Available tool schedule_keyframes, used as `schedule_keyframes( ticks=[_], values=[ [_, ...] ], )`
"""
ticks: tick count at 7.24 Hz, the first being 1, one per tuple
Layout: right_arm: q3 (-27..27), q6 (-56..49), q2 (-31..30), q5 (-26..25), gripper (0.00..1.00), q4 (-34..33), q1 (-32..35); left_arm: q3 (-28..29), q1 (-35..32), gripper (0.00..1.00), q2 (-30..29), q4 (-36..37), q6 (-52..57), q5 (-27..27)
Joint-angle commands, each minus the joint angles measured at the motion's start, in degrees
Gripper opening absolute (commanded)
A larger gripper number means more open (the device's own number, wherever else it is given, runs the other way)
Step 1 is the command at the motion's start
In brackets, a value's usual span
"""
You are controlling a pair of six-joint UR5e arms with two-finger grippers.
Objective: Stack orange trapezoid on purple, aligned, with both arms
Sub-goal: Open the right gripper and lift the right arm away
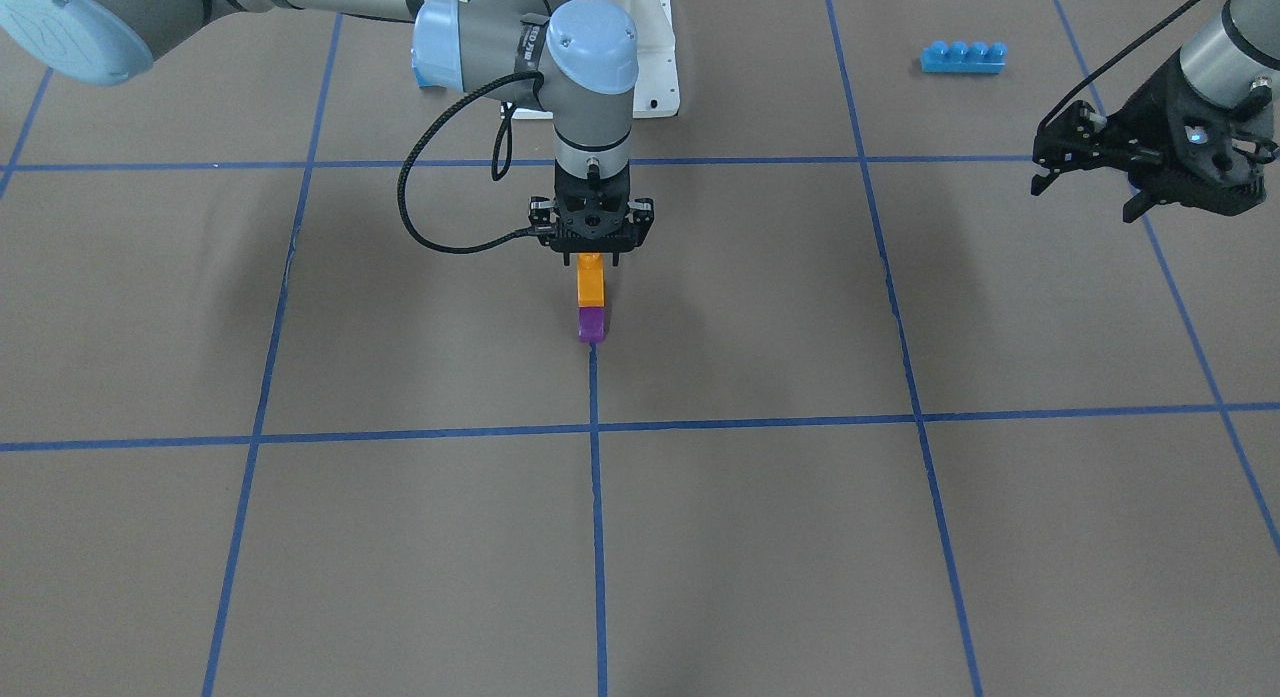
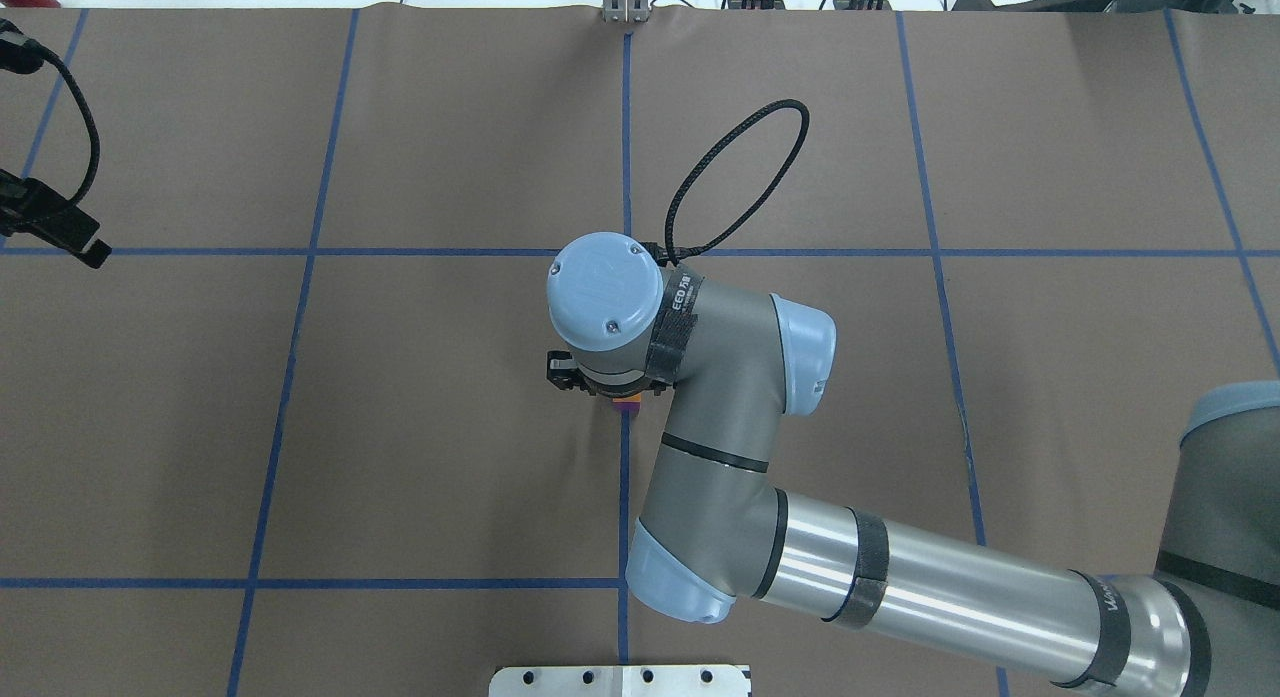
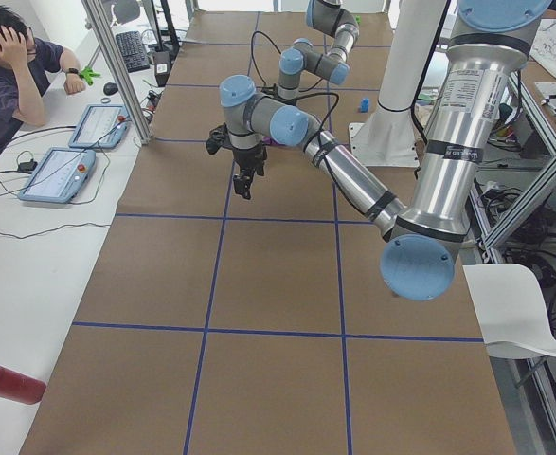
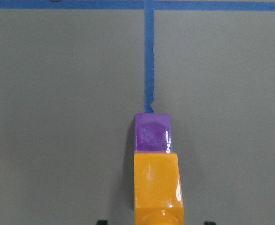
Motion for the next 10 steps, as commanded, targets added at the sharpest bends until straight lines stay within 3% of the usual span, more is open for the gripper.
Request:
schedule_keyframes(
  ticks=[1,3,5,6,8,9,10],
  values=[
    [0.51,-0.10,0.16,0.42,0.99,-0.19,0.62,-0.01,0.00,1.00,0.01,0.00,0.09,0.00],
    [0.87,-0.89,0.07,2.86,0.99,-0.71,4.12,0.07,-0.09,1.00,1.66,0.00,0.61,0.53],
    [2.62,-5.34,-1.59,11.28,1.00,-0.80,11.49,0.34,-0.09,1.00,3.69,0.00,0.62,0.70],
    [2.89,-9.20,-3.60,12.88,1.00,-0.89,14.49,1.47,-0.70,1.00,5.44,0.00,0.53,0.79],
    [9.45,-24.97,-14.73,18.22,1.00,-0.80,22.12,4.90,-3.68,1.00,8.10,-0.09,0.96,0.79],
    [10.44,-30.28,-18.96,23.31,1.00,-0.63,27.30,5.08,-5.34,1.00,8.53,-0.09,4.62,0.79],
    [12.10,-39.73,-24.40,24.06,1.00,-0.71,31.44,6.57,-8.67,1.00,9.93,-0.09,12.49,0.70]
  ],
)
